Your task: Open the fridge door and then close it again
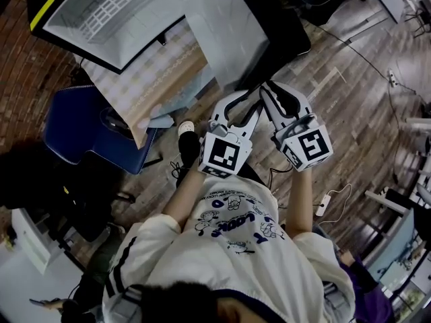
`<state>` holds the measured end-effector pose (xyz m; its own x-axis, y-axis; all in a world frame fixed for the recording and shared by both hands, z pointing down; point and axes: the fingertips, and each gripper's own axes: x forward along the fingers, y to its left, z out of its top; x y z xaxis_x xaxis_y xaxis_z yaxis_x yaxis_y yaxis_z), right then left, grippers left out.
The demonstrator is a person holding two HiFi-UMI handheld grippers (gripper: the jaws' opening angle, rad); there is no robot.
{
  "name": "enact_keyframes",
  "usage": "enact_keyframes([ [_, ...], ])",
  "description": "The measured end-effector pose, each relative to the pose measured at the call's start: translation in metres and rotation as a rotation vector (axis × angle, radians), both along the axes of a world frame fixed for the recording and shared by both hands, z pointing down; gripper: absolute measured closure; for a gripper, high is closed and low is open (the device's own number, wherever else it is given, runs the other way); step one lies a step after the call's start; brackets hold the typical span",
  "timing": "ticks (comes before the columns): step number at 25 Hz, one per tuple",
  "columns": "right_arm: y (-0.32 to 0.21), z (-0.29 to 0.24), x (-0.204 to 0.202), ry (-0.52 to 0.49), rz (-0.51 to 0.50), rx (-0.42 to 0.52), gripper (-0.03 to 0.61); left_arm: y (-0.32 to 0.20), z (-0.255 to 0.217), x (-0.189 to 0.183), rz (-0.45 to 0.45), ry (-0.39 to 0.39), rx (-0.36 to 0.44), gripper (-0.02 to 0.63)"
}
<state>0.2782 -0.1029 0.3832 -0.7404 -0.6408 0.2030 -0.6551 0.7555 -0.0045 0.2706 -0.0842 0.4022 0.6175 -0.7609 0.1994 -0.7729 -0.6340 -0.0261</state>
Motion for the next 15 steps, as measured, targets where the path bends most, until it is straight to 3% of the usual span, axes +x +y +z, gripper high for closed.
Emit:
enact_keyframes([
  [15, 0.021, 0.001, -0.046, 0.012, -0.201, -0.028, 0.511, 0.004, 0.004, -0.04, -0.101, -0.016, -0.001, 0.495],
])
